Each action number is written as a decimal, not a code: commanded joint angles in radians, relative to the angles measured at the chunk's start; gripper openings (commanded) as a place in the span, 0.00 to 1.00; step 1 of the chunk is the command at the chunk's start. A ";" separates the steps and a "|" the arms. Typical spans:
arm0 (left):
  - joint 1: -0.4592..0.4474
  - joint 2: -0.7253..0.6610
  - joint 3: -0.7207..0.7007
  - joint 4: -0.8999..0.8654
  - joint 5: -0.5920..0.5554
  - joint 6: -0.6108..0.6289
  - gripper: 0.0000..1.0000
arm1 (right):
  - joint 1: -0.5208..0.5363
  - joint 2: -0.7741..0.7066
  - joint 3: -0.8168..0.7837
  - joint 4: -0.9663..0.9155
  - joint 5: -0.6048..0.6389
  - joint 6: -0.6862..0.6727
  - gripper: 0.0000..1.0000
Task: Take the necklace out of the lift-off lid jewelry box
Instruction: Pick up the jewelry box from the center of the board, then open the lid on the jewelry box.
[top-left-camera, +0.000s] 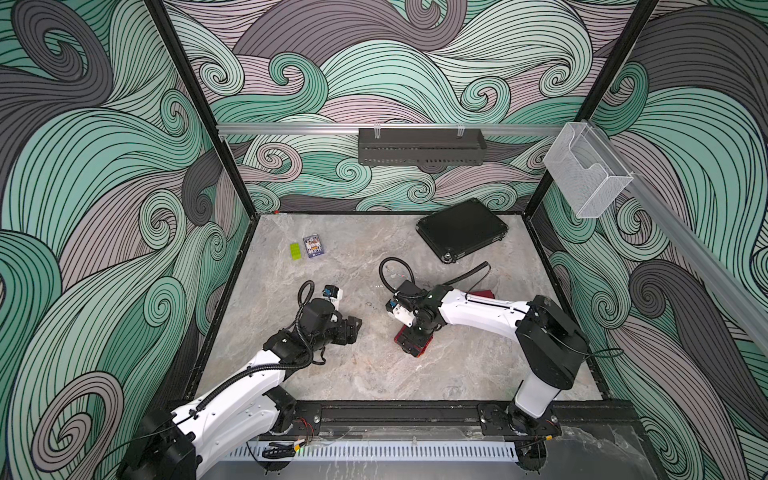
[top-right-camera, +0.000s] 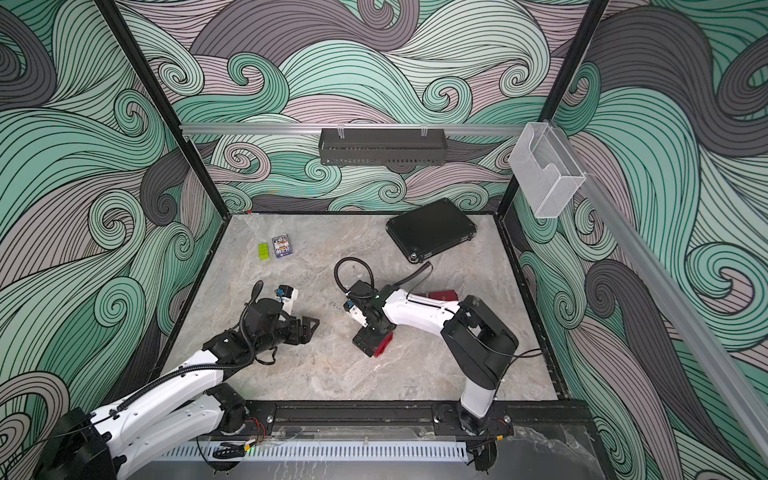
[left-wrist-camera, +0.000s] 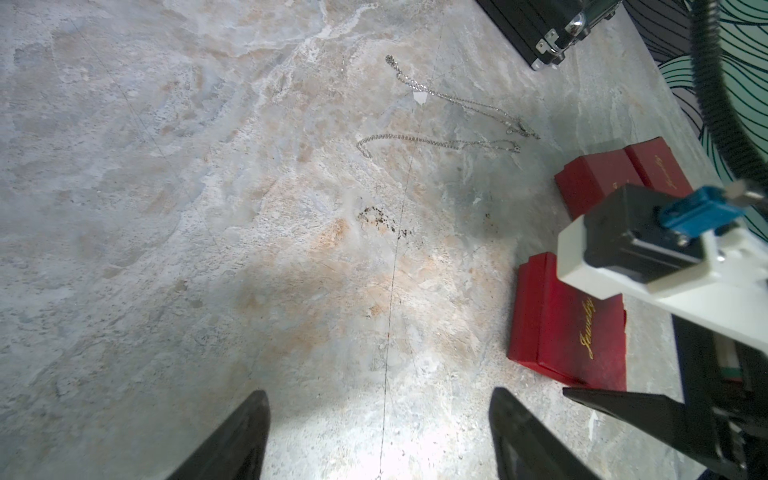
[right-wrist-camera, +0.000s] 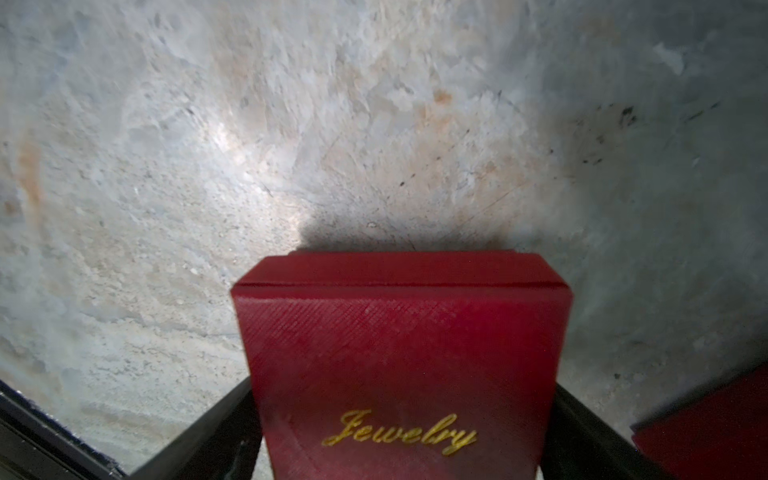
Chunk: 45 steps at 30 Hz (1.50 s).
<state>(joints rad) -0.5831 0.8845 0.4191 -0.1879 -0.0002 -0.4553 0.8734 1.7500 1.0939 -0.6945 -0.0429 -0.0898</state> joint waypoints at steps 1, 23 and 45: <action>0.009 -0.003 -0.002 0.002 -0.003 0.010 0.81 | 0.006 0.004 0.024 -0.023 0.031 0.006 1.00; 0.009 -0.002 -0.009 0.280 0.486 -0.031 0.81 | -0.130 -0.291 -0.001 0.050 -0.413 0.204 0.80; -0.033 -0.130 0.054 0.740 0.747 -0.251 0.95 | -0.293 -0.639 -0.104 0.538 -1.002 0.603 0.76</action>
<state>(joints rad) -0.6014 0.7593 0.4229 0.4797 0.7185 -0.6827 0.5793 1.1263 0.9924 -0.2558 -0.9680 0.4492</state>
